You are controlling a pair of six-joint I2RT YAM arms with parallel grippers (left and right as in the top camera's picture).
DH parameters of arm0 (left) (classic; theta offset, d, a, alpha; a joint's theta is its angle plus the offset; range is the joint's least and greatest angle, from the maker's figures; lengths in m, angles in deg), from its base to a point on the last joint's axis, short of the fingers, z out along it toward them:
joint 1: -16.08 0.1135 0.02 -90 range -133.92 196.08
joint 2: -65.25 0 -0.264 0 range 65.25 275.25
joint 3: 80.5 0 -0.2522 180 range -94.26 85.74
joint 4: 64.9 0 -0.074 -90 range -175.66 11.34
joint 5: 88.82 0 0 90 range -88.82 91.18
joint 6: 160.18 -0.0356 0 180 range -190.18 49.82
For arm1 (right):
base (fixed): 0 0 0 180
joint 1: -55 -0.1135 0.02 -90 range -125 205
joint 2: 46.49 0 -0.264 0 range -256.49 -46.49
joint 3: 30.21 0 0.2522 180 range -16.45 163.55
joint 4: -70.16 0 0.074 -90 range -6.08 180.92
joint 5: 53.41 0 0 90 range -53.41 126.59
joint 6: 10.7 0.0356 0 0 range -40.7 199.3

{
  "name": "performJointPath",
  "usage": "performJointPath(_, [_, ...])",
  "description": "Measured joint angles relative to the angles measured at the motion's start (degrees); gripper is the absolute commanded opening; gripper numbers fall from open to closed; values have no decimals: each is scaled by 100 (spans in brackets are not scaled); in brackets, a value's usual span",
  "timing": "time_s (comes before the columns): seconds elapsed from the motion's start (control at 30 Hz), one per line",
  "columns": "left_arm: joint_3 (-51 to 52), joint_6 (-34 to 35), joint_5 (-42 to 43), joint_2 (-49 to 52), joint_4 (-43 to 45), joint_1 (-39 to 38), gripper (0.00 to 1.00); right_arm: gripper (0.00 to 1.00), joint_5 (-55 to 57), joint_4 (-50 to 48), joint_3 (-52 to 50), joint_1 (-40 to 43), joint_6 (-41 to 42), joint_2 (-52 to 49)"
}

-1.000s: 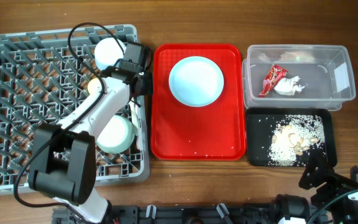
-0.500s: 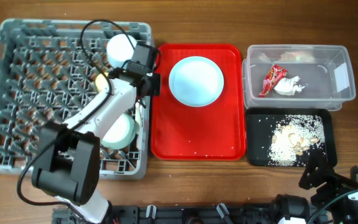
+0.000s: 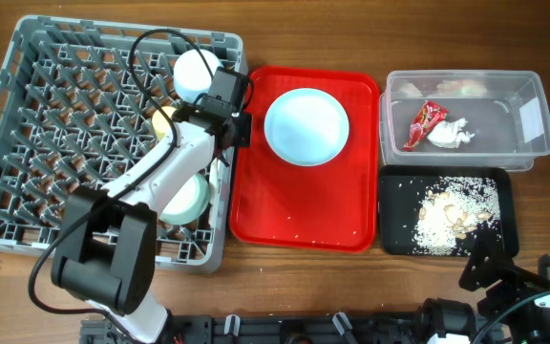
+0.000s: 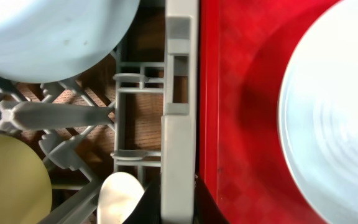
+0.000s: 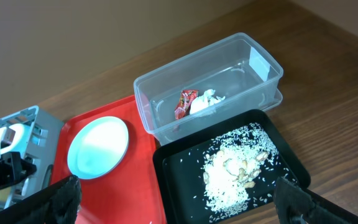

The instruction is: Sort waste into correct bins and load items into the dishwasher rack

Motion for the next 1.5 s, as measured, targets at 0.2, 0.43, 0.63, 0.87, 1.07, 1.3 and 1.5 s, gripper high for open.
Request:
performJointPath(0.2, [0,208,-15,9,48,0,4,100,0,0,0,0,0,0])
performJointPath(0.43, [0,232,-20,11,24,0,12,100,0,0,0,0,0,0])
performJointPath(0.63, [-22,625,-529,-2,-166,-114,20,100,0,0,0,0,0,0])
performJointPath(0.87, [-103,828,-791,-887,-597,-92,35,100,0,0,0,0,0,0])
performJointPath(1.07, [-387,962,-809,-2288,-1034,-37,35,100,0,0,0,0,0,0])
performJointPath(1.3, [-398,1303,-118,-2531,-2564,466,40,100,0,2,0,0,0,0])
performJointPath(1.5, [-391,590,1362,-2033,-2918,750,41,100,0,2,0,0,0,0])
